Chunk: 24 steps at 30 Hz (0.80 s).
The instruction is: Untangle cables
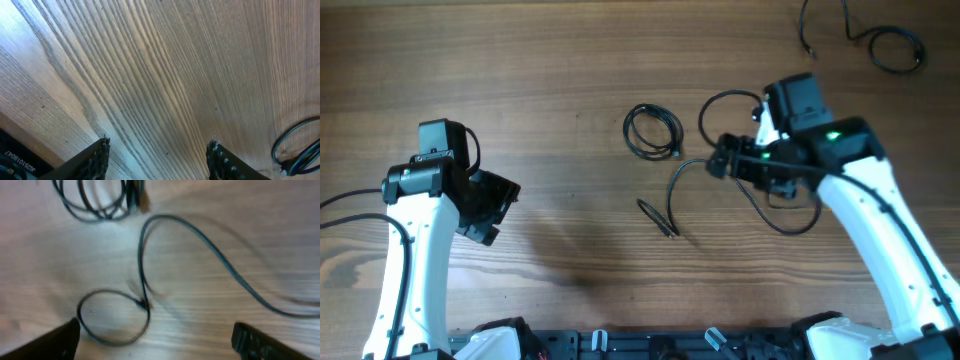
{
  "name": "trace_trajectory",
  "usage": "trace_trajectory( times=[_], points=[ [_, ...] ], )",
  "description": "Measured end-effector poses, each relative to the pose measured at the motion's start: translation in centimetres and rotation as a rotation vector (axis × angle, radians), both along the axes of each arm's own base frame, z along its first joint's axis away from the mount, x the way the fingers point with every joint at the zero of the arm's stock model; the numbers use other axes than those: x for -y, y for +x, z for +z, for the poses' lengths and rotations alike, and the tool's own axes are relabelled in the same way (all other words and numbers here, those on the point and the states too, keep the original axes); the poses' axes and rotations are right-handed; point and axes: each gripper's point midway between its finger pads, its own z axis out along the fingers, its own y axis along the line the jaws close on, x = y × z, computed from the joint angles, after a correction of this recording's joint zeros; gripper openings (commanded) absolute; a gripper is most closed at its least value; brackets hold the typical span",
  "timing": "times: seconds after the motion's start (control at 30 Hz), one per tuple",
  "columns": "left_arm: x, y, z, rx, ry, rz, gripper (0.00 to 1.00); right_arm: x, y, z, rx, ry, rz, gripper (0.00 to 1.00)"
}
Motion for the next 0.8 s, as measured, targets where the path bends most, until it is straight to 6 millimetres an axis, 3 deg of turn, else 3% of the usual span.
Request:
trace_trajectory(
  times=[0.1, 0.23, 0.37, 0.4, 0.43, 0.53, 0.6, 0.8],
  points=[
    [0.0, 0.0, 0.0, 0.002, 0.0, 0.0, 0.65, -1.3, 1.4, -3.0, 0.012, 0.04, -0.18, 1.0],
    [0.0, 0.1, 0.0, 0.004, 0.001, 0.0, 0.65, -2.8, 3.2, -5.4, 0.02, 0.068, -0.272, 1.0],
    [0.0, 0.2, 0.0, 0.01, 0.002, 0.0, 0.65, -3.5, 3.6, -10.2, -0.08, 0.022, -0.327, 1.0],
    [0.0, 0.3, 0.0, 0.012, 0.002, 0.0, 0.66, -3.7, 3.7, -12.4, -0.119, 0.004, -0.345, 0.98],
    [0.0, 0.3, 0.0, 0.012, 0.002, 0.0, 0.66, -3.7, 3.9, -13.0, -0.124, 0.001, -0.354, 0.96],
    [-0.1, 0.5, 0.1, 0.019, 0.003, 0.0, 0.66, -3.7, 5.3, -13.5, -0.077, 0.001, -0.379, 0.88],
    [-0.1, 0.6, 0.1, 0.024, 0.004, 0.0, 0.66, -3.4, 6.3, -13.3, -0.03, -0.009, -0.404, 0.76],
    [-0.2, 1.0, 0.1, 0.043, 0.008, 0.0, 0.67, -1.5, 7.5, -13.2, 0.046, -0.094, -0.459, 0.53]
  ],
)
